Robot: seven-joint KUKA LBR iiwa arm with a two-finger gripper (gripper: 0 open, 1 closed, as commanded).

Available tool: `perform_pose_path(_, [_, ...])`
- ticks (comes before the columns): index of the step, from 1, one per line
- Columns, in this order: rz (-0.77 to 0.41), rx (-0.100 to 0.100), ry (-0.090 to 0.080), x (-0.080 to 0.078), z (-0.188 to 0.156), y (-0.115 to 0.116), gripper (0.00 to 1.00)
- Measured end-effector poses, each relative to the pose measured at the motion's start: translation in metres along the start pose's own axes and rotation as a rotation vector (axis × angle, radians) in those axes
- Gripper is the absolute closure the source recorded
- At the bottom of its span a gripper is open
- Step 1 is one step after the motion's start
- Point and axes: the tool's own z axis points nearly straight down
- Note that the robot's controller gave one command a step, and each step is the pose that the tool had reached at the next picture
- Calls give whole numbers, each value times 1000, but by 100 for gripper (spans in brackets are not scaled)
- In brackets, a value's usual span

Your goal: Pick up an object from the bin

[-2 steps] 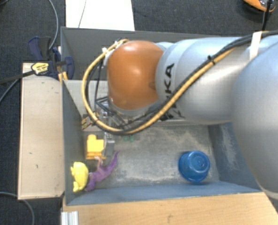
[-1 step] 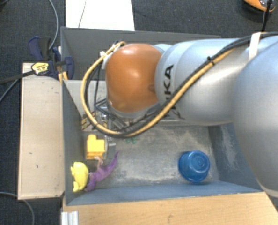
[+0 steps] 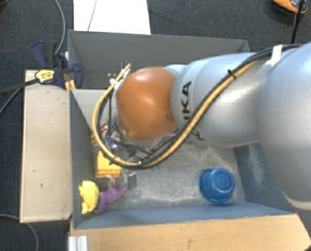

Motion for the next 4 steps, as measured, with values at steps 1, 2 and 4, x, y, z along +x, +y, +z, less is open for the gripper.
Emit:
perform_pose_path(1, [-86, 1, -2, -23, 27, 2, 0])
perform_pose_path(2, [-260, 0, -6, -46, 45, -11, 0])
perform_pose_path(4, [-461, 2, -14, -60, 65, -14, 0])
